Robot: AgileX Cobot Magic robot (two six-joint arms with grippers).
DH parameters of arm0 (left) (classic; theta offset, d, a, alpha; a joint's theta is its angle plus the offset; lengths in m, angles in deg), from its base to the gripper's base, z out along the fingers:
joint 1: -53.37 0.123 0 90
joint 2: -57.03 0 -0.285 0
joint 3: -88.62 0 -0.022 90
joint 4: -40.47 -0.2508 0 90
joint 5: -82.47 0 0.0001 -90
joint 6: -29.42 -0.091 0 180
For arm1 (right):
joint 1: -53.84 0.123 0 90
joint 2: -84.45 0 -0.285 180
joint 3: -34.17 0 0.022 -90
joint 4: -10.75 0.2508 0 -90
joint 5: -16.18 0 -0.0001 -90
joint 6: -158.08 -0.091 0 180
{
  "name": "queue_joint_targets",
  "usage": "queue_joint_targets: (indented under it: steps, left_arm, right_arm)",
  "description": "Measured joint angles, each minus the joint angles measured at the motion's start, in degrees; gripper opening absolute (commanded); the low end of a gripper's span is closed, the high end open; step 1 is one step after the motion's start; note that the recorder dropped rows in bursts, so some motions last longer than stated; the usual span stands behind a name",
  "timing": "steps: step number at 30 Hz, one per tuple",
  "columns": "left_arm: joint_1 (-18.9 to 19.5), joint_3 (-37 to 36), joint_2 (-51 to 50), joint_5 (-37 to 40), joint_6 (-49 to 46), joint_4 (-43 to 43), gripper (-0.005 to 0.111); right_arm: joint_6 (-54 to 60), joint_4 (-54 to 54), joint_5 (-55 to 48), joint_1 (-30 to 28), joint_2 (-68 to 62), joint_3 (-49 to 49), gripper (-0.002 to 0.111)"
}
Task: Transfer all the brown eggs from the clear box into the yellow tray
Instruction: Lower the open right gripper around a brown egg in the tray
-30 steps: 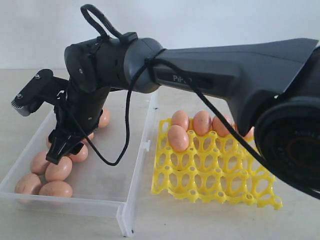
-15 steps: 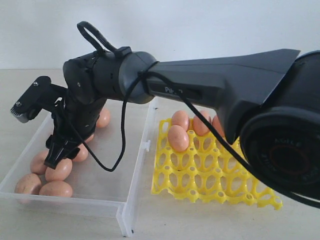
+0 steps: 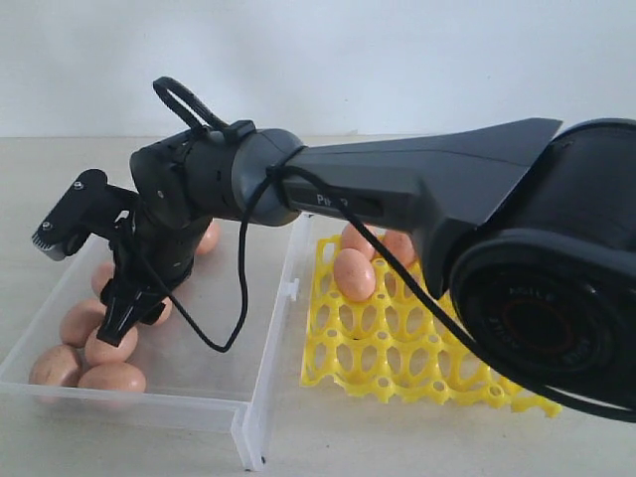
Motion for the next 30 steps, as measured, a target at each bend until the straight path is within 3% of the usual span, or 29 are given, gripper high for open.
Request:
queue_joint_targets:
  steps: [30]
  left_arm:
    - [0.0, 0.0, 0.0, 0.0, 0.0, 0.0, -0.004]
  right_arm:
    - [0.5, -0.5, 2.9, 0.0, -2.5, 0.0, 0.058]
